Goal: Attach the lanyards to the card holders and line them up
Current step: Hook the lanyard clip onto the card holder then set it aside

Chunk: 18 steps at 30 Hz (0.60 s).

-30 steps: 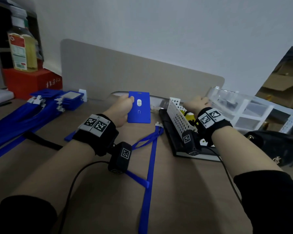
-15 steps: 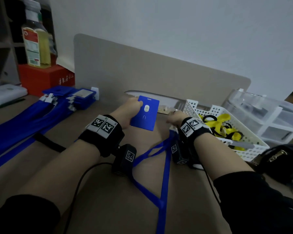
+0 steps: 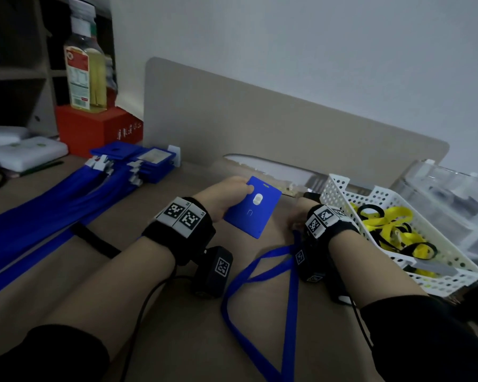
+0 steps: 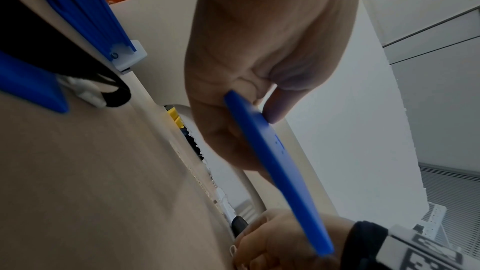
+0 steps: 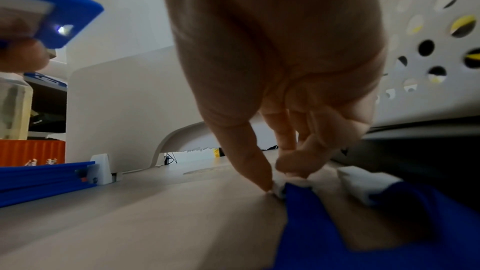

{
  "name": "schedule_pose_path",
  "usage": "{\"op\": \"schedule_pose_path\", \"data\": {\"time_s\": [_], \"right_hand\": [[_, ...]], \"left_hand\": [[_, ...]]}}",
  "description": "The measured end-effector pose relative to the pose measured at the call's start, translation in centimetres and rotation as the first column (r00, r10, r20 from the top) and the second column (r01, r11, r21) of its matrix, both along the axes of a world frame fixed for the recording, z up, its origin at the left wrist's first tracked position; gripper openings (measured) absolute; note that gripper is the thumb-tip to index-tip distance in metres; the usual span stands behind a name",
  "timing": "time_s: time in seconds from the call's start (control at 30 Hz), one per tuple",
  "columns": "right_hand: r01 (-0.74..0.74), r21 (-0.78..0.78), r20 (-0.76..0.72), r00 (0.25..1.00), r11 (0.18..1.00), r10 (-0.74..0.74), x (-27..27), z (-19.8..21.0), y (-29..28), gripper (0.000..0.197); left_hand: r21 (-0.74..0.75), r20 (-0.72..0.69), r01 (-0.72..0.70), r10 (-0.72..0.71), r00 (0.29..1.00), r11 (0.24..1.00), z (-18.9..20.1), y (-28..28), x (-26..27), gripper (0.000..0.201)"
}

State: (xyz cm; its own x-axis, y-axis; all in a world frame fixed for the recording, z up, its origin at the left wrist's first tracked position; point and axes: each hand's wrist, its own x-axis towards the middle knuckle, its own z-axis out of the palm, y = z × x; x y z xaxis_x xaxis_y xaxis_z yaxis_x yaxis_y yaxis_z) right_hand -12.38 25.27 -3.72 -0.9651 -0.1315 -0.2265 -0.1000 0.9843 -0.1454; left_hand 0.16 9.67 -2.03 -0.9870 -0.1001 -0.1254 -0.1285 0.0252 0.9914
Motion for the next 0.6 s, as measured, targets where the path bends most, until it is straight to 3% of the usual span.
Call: {"op": "schedule_pose_path", "data": {"time_s": [0.1, 0.17, 0.3, 0.43, 0.6], "right_hand": [[-0.012, 0.051, -0.033, 0.999, 0.999, 0.014, 1.1, 0.9, -0.3, 0.027], [-0.048, 0.004, -0.072, 0.996, 0.999, 0.048, 2.0, 1.4, -0.5, 0.022], [-0.073, -0.263, -0.057, 0.997, 0.962, 0.060, 2.5, 1.5, -1.0, 0.010], [-0.125, -0.579, -0.073, 0.992, 0.806, 0.102, 3.9, 2.4, -1.6, 0.013], [-0.176, -0.746, -0.107, 0.984, 0.642, 0.145, 7.4, 3.1, -3.0, 0.016]], "left_hand": [[-0.022, 0.019, 0.012, -0.012, 1.000, 1.000, 0.1, -0.3, 0.6, 0.023], [-0.022, 0.031, 0.004, -0.003, 1.000, 1.000, 0.1, -0.5, 1.0, 0.021], [-0.009, 0.014, -0.116, 0.116, 0.993, 0.993, 0.1, -0.8, 1.9, 0.023], [-0.032, 0.013, -0.208, 0.208, 0.978, 0.978, 0.6, -0.7, 3.3, 0.026], [-0.034, -0.033, -0.188, 0.187, 0.982, 0.982, 0.8, -1.0, 5.5, 0.049]]}}
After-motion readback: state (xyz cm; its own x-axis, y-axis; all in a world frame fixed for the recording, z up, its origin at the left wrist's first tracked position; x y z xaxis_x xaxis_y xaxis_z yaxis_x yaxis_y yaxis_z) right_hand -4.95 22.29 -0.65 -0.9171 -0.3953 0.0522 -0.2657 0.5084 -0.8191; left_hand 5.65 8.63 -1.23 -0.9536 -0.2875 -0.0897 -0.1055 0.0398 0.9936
